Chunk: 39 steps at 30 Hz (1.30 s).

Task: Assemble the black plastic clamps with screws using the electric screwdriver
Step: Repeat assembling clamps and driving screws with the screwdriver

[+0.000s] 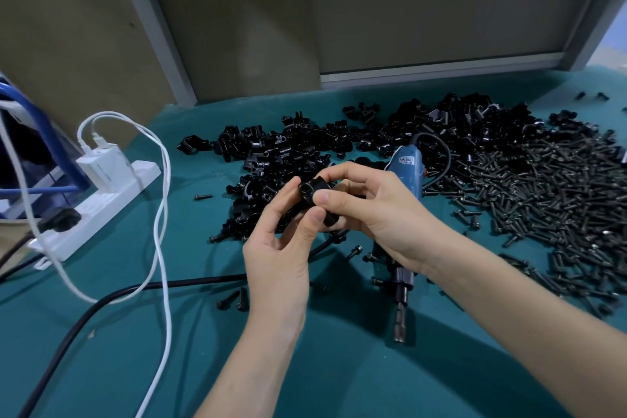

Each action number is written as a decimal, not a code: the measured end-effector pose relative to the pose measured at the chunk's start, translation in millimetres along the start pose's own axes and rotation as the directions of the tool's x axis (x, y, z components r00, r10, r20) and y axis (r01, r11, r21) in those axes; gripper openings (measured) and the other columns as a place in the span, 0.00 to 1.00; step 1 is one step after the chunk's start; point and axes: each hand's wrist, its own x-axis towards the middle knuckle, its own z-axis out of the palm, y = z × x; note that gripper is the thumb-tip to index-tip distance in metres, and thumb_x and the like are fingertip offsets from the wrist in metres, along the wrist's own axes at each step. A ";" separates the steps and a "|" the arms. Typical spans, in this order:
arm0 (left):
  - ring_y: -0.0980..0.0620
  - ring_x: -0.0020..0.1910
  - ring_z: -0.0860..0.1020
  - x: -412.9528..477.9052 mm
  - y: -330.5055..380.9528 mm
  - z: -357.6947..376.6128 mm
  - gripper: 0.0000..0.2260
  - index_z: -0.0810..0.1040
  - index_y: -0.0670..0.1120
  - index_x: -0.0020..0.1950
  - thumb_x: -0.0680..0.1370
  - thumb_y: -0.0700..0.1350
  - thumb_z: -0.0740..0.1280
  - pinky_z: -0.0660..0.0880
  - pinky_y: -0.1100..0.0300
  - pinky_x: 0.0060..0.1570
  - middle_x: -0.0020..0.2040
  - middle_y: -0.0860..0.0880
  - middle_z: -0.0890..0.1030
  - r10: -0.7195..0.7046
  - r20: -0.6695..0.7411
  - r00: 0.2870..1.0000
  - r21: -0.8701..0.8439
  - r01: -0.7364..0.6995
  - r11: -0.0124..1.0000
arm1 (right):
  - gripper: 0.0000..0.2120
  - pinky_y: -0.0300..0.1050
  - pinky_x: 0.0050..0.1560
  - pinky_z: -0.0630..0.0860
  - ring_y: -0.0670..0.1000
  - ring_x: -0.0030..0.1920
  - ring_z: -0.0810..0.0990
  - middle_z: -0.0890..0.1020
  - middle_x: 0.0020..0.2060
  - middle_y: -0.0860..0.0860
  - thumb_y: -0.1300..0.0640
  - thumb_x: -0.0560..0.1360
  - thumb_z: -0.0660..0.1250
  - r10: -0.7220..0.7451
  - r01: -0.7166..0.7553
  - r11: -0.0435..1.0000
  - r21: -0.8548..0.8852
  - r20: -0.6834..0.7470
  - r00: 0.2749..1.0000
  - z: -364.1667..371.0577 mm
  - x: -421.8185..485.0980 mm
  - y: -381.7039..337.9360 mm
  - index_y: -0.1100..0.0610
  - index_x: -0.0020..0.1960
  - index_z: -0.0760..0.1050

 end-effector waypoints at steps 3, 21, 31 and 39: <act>0.51 0.57 0.82 -0.1 -0.2 1.2 0.23 0.83 0.53 0.57 0.63 0.54 0.77 0.78 0.63 0.52 0.57 0.50 0.84 0.004 -0.015 1.000 -0.007 -0.004 1.000 | 0.15 0.41 0.42 0.79 0.57 0.40 0.76 0.77 0.38 0.57 0.55 0.63 0.73 0.019 -0.019 0.999 0.026 0.008 1.000 0.2 0.5 0.4 0.58 0.49 0.79; 0.54 0.54 0.82 -3.8 -1.8 6.5 0.16 0.85 0.54 0.50 0.62 0.50 0.75 0.78 0.57 0.54 0.59 0.51 0.82 -0.050 -0.072 0.996 -0.017 0.049 0.999 | 0.07 0.41 0.44 0.70 0.49 0.37 0.72 0.77 0.34 0.50 0.65 0.71 0.72 0.107 -0.108 0.994 -0.018 -0.028 0.994 -4.7 3.0 0.1 0.58 0.48 0.79; 0.54 0.57 0.81 -3.3 1.0 10.3 0.11 0.87 0.55 0.43 0.64 0.44 0.71 0.78 0.66 0.44 0.68 0.51 0.76 -0.180 -0.049 0.983 -0.145 0.171 0.975 | 0.08 0.46 0.46 0.74 0.54 0.42 0.74 0.78 0.36 0.51 0.62 0.72 0.72 0.148 -0.156 0.972 -0.175 -0.057 0.987 -6.6 1.8 -3.0 0.60 0.50 0.78; 0.54 0.43 0.84 -1.2 -9.3 4.6 0.16 0.80 0.41 0.53 0.66 0.41 0.71 0.80 0.63 0.44 0.44 0.48 0.86 -0.238 -0.064 0.969 -0.163 0.225 0.961 | 0.01 0.34 0.33 0.77 0.47 0.31 0.81 0.83 0.31 0.49 0.61 0.73 0.71 -0.017 -0.126 0.802 -0.584 -0.233 0.972 -86.9 -4.5 -64.7 0.58 0.45 0.81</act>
